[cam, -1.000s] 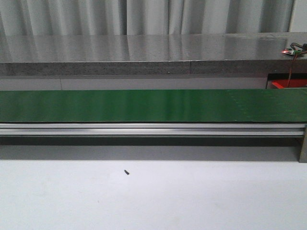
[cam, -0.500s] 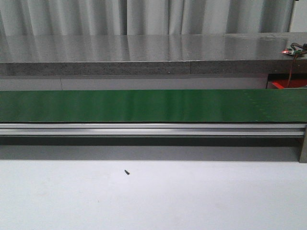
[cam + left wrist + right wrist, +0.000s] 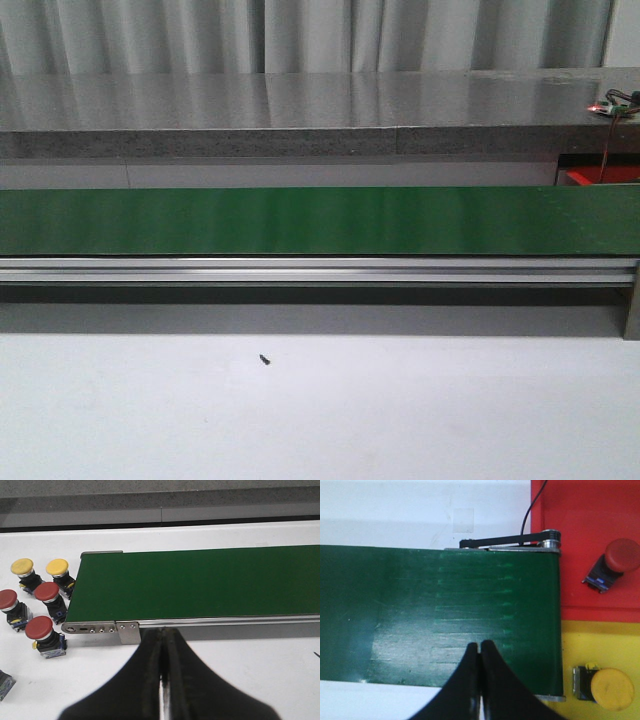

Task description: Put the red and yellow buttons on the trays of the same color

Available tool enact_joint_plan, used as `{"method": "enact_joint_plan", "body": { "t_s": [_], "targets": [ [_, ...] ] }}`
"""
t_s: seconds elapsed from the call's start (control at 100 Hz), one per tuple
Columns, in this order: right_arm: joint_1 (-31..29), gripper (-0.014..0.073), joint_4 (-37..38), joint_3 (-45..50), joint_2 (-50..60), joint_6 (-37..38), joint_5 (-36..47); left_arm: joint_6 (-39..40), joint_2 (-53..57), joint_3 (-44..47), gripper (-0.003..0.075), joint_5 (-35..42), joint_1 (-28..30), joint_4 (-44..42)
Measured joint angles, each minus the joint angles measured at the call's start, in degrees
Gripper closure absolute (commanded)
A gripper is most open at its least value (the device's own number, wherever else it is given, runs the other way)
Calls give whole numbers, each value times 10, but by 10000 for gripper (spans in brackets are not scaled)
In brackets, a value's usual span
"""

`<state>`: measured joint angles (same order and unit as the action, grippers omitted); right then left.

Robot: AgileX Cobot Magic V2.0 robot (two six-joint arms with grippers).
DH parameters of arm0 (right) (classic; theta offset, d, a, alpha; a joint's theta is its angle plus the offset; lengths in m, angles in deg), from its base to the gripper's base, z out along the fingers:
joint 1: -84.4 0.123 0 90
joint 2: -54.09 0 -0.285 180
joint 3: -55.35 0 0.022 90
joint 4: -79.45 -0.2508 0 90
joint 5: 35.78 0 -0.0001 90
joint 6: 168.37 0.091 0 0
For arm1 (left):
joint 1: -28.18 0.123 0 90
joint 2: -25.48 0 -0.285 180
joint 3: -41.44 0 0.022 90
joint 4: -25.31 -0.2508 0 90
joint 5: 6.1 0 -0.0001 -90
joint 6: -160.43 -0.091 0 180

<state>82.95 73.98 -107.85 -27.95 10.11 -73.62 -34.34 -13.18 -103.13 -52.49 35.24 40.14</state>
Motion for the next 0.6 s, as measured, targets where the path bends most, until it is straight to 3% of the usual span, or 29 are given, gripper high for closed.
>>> {"method": "enact_joint_plan", "body": {
  "t_s": [0.6],
  "targets": [
    [0,659,3,235,279,0,108,0,0,0,740,0,0,0]
  ]
}}
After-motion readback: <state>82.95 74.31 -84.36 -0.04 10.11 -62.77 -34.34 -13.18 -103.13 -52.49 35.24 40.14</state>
